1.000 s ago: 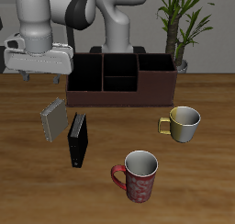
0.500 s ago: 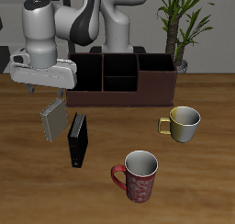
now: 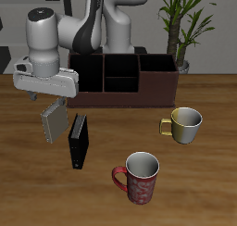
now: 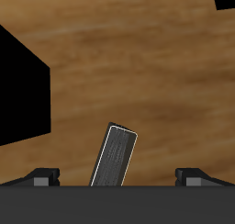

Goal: Place the yellow book into the back desk caddy's front compartment

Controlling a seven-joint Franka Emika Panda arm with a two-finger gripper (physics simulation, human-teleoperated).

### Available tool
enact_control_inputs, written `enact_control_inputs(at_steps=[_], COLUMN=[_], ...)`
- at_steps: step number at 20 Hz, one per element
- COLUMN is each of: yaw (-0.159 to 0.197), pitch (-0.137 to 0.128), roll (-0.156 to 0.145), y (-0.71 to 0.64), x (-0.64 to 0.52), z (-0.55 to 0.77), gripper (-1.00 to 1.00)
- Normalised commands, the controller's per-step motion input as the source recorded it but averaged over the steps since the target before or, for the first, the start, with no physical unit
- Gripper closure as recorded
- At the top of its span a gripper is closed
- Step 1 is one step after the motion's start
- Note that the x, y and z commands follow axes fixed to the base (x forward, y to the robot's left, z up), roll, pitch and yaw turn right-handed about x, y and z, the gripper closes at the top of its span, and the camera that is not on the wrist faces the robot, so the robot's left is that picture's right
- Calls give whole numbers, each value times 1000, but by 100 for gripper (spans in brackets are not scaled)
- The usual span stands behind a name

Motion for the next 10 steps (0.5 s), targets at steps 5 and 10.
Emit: enact_control_inputs(at_steps=[5,10], yaw=[-25,-21], pitch=[18,16], roll=[-11,-10], y=[-28,13], x=[-20,36], z=[-215,-204], gripper=[-100,-100])
